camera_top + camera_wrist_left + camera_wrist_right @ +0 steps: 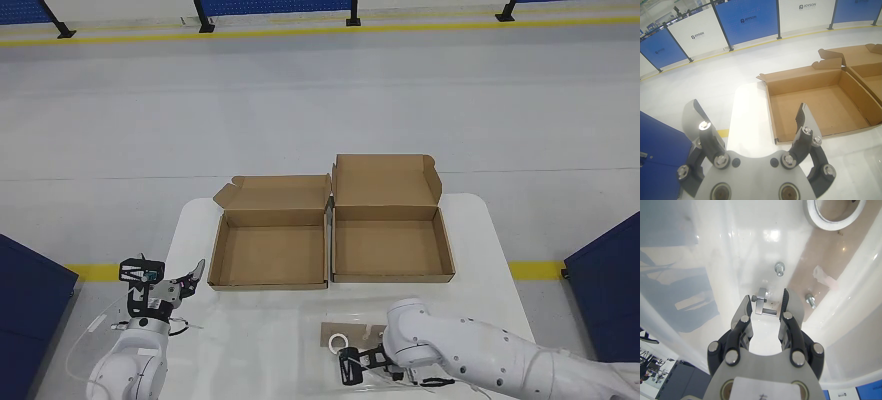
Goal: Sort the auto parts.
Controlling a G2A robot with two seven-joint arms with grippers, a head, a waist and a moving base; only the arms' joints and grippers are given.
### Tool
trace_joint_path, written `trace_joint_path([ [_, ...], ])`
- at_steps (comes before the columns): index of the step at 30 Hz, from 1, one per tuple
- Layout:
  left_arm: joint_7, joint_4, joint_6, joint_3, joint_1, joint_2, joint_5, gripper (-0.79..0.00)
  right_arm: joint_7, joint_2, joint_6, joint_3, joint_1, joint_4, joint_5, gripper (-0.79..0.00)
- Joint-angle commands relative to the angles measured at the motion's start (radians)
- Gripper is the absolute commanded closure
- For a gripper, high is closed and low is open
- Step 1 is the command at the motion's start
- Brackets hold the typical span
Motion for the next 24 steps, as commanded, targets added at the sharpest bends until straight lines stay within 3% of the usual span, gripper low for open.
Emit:
trace_joint_path([
  [1, 0.000, 0.000, 0.000, 0.000, 0.000, 0.000, 0.000, -0.785, 0.003, -0.002, 0.003, 0.000, -0.002, 0.000, -0.004, -0.348],
  [11, 0.000, 0.000, 0.000, 0.000, 0.000, 0.000, 0.000, -0.785, 0.008, -0.013, 0.008, -0.007, -0.005, 0.012, -0.012, -0.320],
  [22, 0.000, 0.000, 0.000, 0.000, 0.000, 0.000, 0.000, -0.785, 0.008, -0.021, 0.008, -0.007, -0.009, 0.029, -0.012, -0.231],
  [24, 0.000, 0.000, 0.000, 0.000, 0.000, 0.000, 0.000, -0.785, 0.005, -0.023, 0.005, -0.006, -0.009, 0.033, -0.008, -0.135],
])
